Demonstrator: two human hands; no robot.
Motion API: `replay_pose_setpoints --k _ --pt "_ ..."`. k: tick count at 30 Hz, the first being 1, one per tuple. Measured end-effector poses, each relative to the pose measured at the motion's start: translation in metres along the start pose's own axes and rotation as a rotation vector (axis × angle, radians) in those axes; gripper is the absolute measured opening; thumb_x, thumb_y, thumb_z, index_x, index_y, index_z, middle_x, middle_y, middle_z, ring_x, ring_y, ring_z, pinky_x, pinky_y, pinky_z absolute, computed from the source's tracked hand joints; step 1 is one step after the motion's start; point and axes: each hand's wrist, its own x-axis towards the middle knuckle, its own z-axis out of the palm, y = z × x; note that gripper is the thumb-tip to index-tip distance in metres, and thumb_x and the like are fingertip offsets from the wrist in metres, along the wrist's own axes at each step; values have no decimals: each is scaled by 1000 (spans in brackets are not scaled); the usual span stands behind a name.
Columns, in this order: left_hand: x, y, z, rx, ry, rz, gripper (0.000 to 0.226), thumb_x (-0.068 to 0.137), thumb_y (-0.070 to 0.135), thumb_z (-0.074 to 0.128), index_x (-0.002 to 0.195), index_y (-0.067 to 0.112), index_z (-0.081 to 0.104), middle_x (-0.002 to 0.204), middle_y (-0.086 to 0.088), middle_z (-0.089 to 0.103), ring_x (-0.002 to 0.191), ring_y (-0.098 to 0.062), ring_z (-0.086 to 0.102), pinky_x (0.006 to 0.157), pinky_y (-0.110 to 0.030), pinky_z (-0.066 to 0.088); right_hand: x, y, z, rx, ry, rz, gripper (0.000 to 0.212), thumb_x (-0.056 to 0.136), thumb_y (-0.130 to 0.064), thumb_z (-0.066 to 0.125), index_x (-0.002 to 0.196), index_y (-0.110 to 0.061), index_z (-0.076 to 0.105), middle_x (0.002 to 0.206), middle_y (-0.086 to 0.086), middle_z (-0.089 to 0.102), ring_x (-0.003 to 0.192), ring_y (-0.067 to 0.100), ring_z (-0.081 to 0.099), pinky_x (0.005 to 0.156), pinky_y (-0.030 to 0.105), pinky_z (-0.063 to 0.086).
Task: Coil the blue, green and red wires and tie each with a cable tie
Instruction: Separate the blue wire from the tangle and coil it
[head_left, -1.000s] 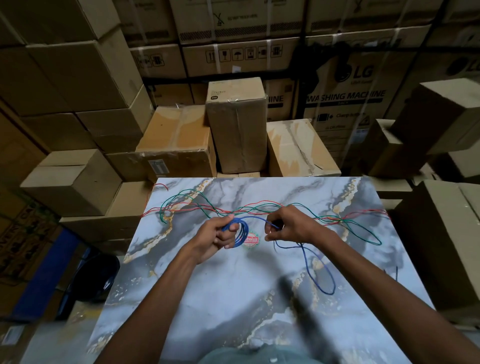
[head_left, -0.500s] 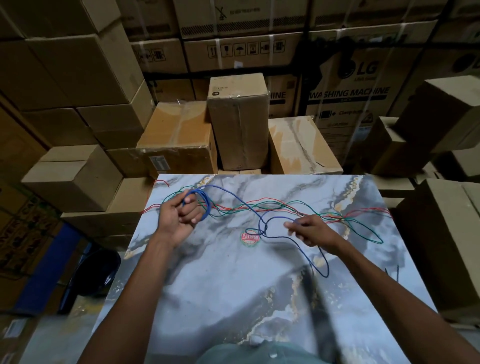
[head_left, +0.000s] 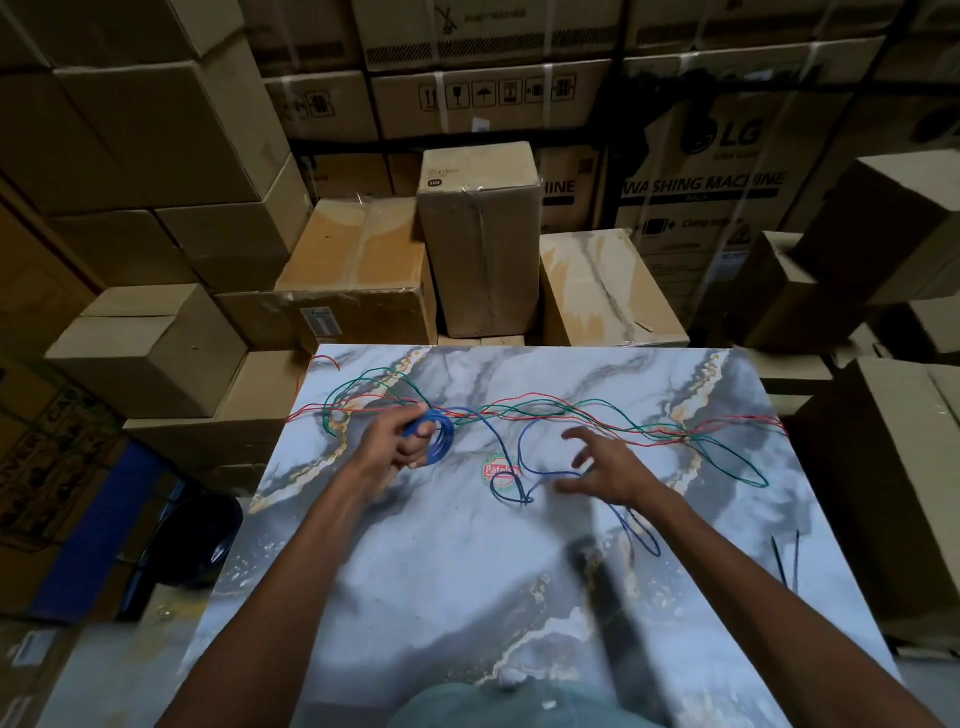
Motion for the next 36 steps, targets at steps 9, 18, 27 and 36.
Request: replay_pose_setpoints --k 9,18,27,36 --pt "-3 -11 20 574 -81 157 48 86 44 50 51 11 49 40 -3 32 41 -15 24 45 -28 19 14 -63 20 -199 -397 130 25 87 -25 79 99 -4 74 84 11 71 58 21 72 60 30 63" --pt "-2 -64 2 797 -118 96 51 92 42 52 52 12 44 48 5 31 49 -12 25 55 -34 20 -1 -40 63 6 -782 378 8 92 -15 75 88 -9 78 79 6 76 69 17 72 65 22 61" --pt "3 -99 -7 1038 -126 66 46 86 45 49 55 17 30 53 2 26 51 -13 24 54 -33 22 -10 -35 102 -20 -564 451 28 73 -33 92 70 -9 77 62 5 73 54 14 71 56 24 60" --pt "-2 -123 -16 1204 -121 11 46 83 47 48 54 11 47 49 -4 39 46 -14 36 53 -32 35 -1 -24 103 17 -416 373 4 72 -11 75 73 -7 73 53 3 66 45 11 64 51 22 56"
